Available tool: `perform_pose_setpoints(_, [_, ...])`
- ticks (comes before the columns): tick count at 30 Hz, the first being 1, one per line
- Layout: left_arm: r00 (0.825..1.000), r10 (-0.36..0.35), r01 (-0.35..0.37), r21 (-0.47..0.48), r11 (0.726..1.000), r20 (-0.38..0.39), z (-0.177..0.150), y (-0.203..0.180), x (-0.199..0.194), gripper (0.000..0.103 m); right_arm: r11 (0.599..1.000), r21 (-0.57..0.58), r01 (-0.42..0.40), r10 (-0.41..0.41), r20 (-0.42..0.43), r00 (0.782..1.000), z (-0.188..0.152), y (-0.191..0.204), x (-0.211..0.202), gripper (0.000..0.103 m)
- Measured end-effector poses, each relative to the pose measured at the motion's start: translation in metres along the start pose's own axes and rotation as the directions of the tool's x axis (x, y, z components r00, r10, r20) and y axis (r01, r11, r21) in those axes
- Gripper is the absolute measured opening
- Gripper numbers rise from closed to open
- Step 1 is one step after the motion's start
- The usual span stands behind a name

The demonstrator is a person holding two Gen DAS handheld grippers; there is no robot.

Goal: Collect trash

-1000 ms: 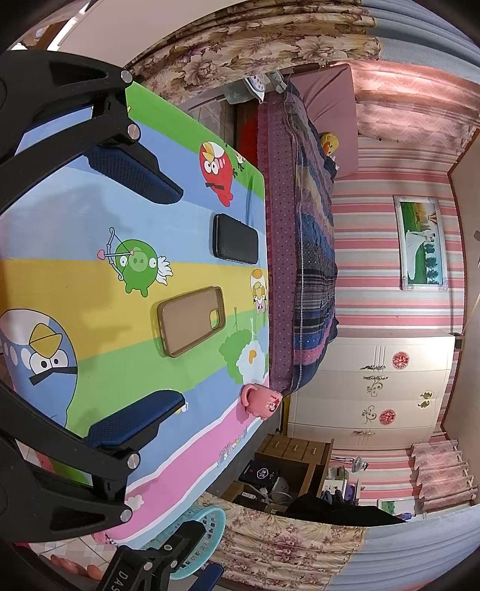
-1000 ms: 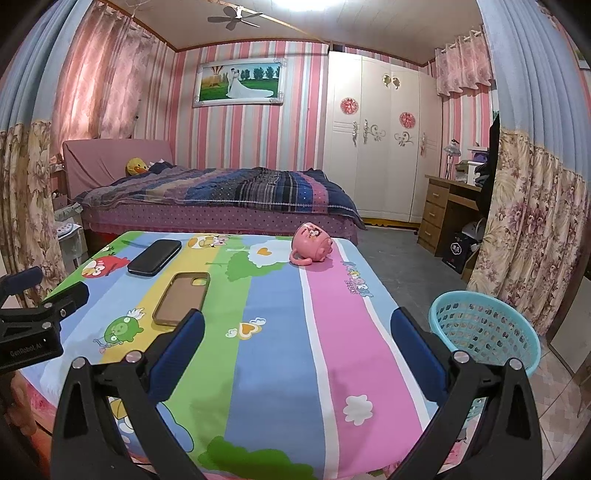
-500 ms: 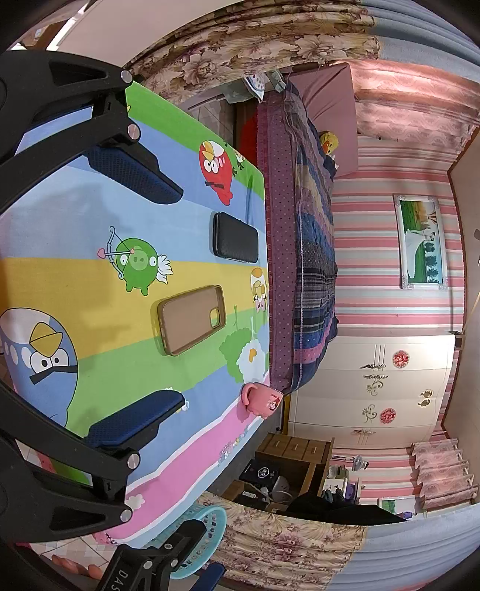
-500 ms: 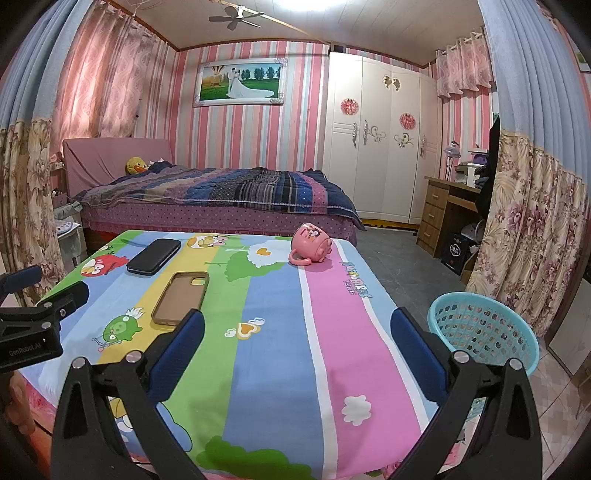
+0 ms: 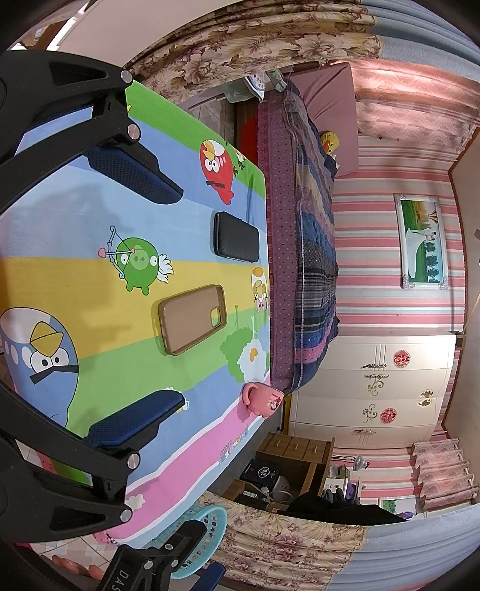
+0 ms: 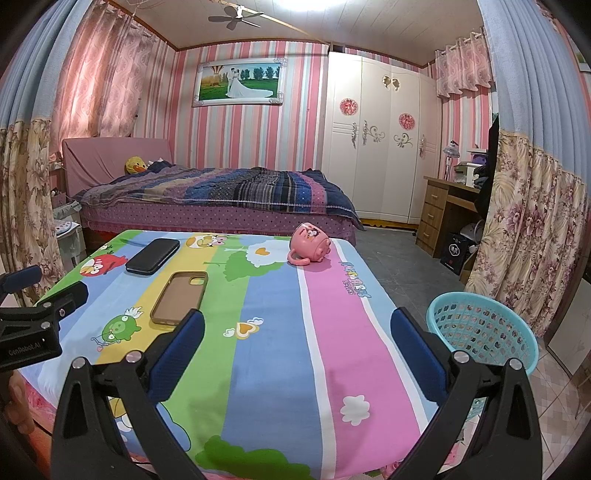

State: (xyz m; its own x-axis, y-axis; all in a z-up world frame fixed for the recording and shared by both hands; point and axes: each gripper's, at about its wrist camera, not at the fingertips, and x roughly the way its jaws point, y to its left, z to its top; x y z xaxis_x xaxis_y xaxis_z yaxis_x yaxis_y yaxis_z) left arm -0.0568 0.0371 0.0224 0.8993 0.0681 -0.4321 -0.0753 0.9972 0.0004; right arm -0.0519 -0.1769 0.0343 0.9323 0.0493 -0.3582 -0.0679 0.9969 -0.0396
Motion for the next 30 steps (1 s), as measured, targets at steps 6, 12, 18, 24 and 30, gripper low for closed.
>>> perform_pose_setpoints(6, [1.000, -0.004, 0.004, 0.003, 1.000, -0.004, -0.0001, -0.0015, 0.0007, 0.098, 1.000, 0.000, 0.001, -0.001, 0.000, 1.000, -0.0001, 0.0000, 0.0001, 0.098])
perform_pose_setpoints(12, [1.000, -0.004, 0.004, 0.005, 1.000, -0.006, -0.0003, -0.0016, 0.0015, 0.098, 1.000, -0.001, 0.000, 0.000, 0.000, 1.000, -0.0001, 0.0005, 0.0003, 0.098])
perform_pose_setpoints(18, [1.000, -0.004, 0.004, 0.005, 1.000, -0.005, -0.0010, -0.0021, 0.0017, 0.098, 1.000, -0.001, 0.001, -0.001, 0.000, 1.000, -0.0002, -0.0004, 0.0002, 0.098])
perform_pose_setpoints(24, [1.000, -0.004, 0.004, 0.005, 1.000, -0.005, -0.0010, -0.0021, 0.0016, 0.098, 1.000, -0.002, 0.001, -0.001, -0.001, 1.000, -0.0004, -0.0003, 0.0003, 0.098])
perform_pose_setpoints(30, [1.000, -0.005, 0.005, 0.004, 1.000, -0.005, -0.0010, -0.0021, 0.0016, 0.098, 1.000, -0.003, 0.002, -0.002, 0.000, 1.000, -0.0004, 0.0000, 0.0004, 0.098])
